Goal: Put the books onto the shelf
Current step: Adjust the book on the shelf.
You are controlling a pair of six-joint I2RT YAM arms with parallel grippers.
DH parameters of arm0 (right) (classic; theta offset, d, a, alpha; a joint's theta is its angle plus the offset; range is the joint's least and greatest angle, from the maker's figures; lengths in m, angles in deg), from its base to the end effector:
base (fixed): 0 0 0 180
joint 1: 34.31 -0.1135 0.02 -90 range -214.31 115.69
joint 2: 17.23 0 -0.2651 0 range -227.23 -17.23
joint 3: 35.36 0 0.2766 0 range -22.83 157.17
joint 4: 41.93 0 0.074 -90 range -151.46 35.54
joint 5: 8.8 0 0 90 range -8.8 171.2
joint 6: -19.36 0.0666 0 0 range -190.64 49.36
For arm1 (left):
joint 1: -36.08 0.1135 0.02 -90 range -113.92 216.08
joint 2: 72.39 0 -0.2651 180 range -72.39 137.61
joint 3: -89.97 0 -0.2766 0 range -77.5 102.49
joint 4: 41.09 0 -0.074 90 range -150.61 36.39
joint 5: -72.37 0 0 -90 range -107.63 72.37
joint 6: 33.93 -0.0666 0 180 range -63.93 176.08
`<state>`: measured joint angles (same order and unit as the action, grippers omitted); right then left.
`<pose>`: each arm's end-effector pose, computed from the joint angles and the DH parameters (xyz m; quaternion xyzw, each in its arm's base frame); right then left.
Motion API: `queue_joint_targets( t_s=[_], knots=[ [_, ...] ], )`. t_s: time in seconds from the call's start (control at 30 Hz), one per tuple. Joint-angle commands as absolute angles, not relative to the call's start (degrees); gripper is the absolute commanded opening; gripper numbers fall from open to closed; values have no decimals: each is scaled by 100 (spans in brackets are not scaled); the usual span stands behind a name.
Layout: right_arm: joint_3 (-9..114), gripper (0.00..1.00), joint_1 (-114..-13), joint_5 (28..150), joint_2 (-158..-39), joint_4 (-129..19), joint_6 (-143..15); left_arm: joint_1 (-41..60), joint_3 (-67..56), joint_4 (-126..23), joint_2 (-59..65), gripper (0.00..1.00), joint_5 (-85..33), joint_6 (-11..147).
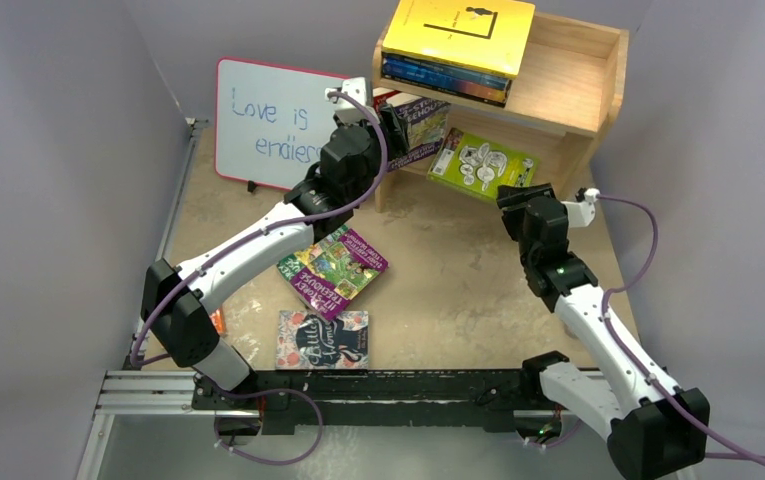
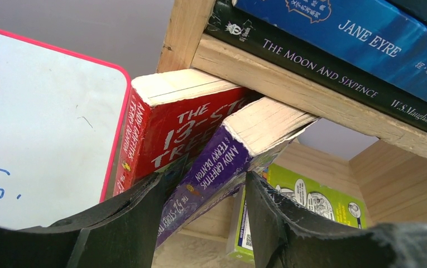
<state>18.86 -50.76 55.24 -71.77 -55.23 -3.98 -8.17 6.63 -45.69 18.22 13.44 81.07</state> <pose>0.2700 0.0493 0.2964 0.4507 0.6346 0.2675 0.5679 0.3312 -0.2747 0.4111 -0.0766 0.6952 -0.2381 0.6739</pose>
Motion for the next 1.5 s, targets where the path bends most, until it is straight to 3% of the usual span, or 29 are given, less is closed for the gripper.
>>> queue_joint_targets(
  t_s=[0.0,0.33,0.6,1.0,1.37,1.47],
  knots=[
    [1826,48,-5038,5161,-6917,-5363,-80,-605,918,-4496,1710,55,1480,8154],
    [2644,25,-5039,5348,-6767,-6284,-373,-567,872,-4597,1569,58,1234,8301],
    [3304,4,-5036,5782,-7001,-6057,-1089,-536,717,-4619,1354,59,1093,8400],
    [4238,2,-5036,6113,-7576,-6255,-1244,-532,412,-4830,924,55,789,8197],
    [4594,0,-5033,6384,-7731,-6252,-1087,-561,-398,-3225,579,52,-2270,7449],
    [4696,0,-5032,6391,-7764,-6331,-1087,-823,-680,-2576,699,58,-2570,6699]
  ],
)
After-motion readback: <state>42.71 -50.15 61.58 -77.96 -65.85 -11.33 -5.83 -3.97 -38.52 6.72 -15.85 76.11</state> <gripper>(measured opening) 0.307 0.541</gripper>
